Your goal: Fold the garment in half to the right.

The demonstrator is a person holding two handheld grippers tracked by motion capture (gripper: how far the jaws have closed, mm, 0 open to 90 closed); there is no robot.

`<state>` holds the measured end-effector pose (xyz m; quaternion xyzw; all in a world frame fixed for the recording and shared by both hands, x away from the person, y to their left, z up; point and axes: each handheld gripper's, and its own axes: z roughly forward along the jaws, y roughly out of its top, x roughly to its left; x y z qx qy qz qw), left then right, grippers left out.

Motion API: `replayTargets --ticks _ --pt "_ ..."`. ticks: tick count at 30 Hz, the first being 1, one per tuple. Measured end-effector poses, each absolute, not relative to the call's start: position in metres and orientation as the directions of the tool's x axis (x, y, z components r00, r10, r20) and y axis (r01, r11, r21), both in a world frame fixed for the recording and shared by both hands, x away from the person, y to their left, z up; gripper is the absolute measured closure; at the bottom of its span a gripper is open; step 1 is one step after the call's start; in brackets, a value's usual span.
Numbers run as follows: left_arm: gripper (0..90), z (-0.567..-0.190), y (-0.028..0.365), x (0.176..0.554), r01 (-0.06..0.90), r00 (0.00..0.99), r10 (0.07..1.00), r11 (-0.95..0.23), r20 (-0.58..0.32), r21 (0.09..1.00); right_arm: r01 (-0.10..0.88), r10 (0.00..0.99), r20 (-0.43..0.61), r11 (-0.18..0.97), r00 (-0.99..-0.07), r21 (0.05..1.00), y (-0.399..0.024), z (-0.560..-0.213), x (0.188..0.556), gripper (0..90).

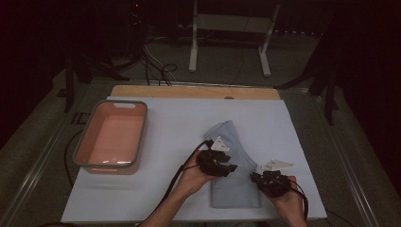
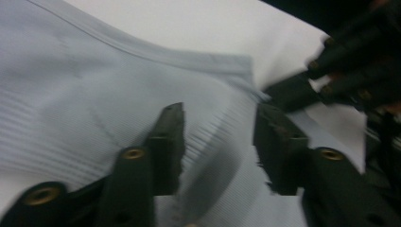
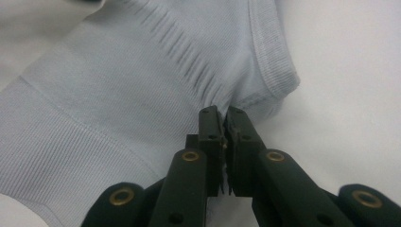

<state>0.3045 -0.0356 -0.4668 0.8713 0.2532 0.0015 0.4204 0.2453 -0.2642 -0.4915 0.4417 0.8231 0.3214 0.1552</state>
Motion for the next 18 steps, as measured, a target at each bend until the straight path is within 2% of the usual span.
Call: replayTargets --ticks 3,7,11,18 --pt "69.0 -0.471 -0.040 0.297 0.426 0.886 0.414 -0.552 -0.208 0.717 0.627 0.827 0.029 0.402 -0.561 0.667 -0.264 -0.492 0.245 85.3" --pt "75.3 -0.479 -0.047 0.295 0.417 0.885 0.439 -0.598 -0.156 0.684 0.635 0.832 0.036 0.393 -0.554 0.665 -0.264 -0.491 0.245 82.4" --pt "78.2 -0.490 -0.055 0.295 0.416 0.883 0.452 -0.634 -0.124 0.652 0.638 0.844 0.040 0.373 -0.536 0.673 -0.266 -0.489 0.242 64.0" --pt "81.2 -0.501 -0.063 0.296 0.427 0.873 0.478 -0.649 -0.100 0.630 0.687 0.860 0.115 0.309 -0.497 0.657 -0.271 -0.493 0.240 35.3"
